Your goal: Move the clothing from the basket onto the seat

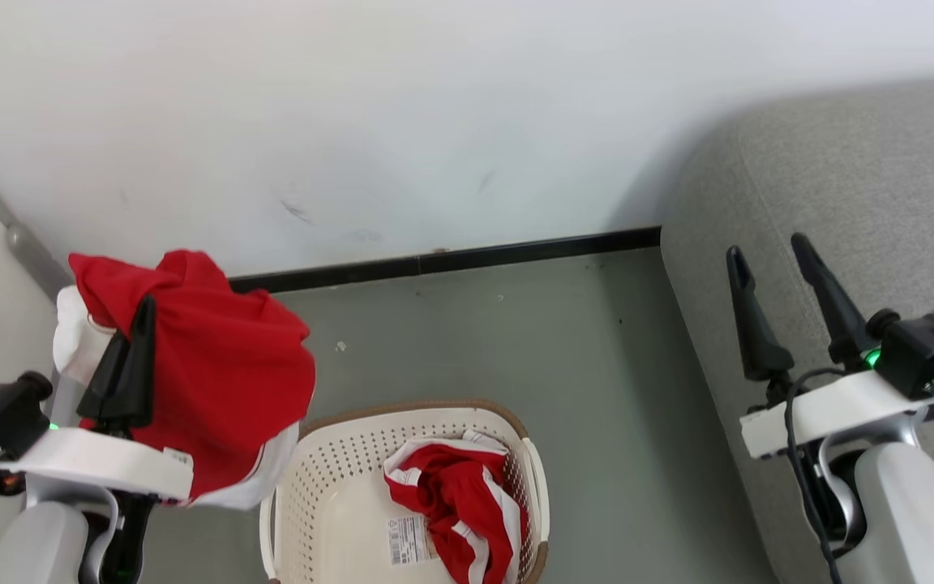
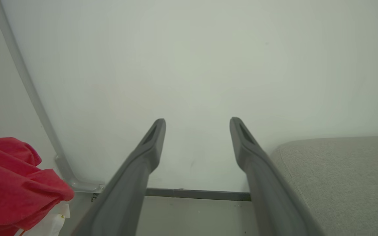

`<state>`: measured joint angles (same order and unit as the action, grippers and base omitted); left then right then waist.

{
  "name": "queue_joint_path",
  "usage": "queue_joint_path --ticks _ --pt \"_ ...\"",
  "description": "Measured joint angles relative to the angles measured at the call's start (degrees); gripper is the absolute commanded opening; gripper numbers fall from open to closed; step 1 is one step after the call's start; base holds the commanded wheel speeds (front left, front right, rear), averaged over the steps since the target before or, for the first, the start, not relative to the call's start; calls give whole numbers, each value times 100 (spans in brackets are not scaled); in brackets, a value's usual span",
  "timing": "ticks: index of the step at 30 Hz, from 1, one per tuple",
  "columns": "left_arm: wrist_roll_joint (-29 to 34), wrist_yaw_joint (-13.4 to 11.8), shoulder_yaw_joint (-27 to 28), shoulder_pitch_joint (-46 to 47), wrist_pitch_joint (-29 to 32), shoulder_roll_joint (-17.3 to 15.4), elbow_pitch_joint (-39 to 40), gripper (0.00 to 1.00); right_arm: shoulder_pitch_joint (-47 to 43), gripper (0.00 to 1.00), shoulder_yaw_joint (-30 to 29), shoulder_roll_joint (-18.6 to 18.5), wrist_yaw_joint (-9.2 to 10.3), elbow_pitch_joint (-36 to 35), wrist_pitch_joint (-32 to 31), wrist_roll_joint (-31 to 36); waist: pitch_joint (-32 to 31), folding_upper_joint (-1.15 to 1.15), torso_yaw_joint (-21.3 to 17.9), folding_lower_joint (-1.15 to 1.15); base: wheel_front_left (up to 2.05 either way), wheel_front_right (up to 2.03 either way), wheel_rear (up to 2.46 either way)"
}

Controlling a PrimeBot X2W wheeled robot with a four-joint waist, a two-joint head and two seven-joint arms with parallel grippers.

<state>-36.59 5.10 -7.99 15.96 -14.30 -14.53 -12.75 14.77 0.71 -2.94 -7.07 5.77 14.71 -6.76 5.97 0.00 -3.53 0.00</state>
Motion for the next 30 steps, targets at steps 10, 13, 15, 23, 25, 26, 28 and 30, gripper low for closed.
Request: queue_joint_path --ticks 10,13,15,23,25,26,28,30 --pt "192 5 167 -524 0 148 116 0 -285 100 225 15 0 40 0 30 -305 0 -31 0 0 0 0" --pt "260 10 194 -656 0 187 154 0 -320 100 261 16 0 42 0 26 -384 0 -38 0 0 0 0" --pt "307 11 211 -734 0 209 191 0 -358 100 271 18 0 41 0 23 -431 0 -39 0 0 0 0" --pt "431 15 287 -963 0 313 293 0 -523 100 331 19 0 53 0 21 -577 0 -36 0 0 0 0" --pt "458 16 292 -1001 0 333 313 0 -524 100 350 21 0 53 0 21 -604 0 -36 0 0 0 0" --pt "477 16 294 -1018 0 334 328 0 -525 100 356 23 0 53 0 20 -615 0 -36 0 0 0 0" --pt "524 19 293 -1081 0 353 356 0 -554 100 365 24 0 54 0 10 -641 0 -32 0 0 0 0" --pt "545 20 293 -1089 0 361 382 0 -589 100 380 24 0 53 0 -41 -651 0 -31 0 0 0 0"
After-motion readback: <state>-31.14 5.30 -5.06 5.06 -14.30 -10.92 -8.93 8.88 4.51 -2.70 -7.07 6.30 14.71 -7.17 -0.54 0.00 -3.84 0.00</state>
